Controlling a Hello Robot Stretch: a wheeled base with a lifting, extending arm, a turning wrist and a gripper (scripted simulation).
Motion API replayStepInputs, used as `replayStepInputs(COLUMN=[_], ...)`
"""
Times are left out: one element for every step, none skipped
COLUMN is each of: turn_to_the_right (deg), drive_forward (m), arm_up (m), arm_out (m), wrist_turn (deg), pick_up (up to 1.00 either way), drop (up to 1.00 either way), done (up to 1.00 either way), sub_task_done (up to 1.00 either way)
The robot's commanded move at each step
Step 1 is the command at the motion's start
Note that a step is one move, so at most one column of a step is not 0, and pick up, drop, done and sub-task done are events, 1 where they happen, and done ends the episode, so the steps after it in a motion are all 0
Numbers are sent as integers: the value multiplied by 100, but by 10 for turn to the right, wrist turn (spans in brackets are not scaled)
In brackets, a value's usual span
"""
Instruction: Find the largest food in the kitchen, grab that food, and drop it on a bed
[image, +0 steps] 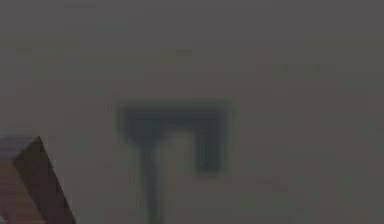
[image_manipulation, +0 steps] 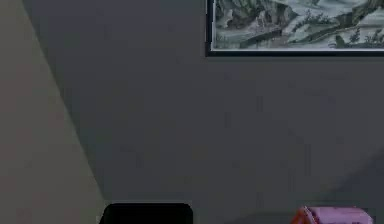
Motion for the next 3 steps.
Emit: replayStepInputs(turn_to_the_right=[450, 450, 450], drive_forward=[0, 0, 0], arm_up=[0, 0, 0], arm_out=[0, 0, 0], wrist_turn=[0, 0, 0], pick_up=[0, 0, 0], drop=[0, 0, 0], done=[0, 0, 0], sub_task_done=[0, 0, 0])
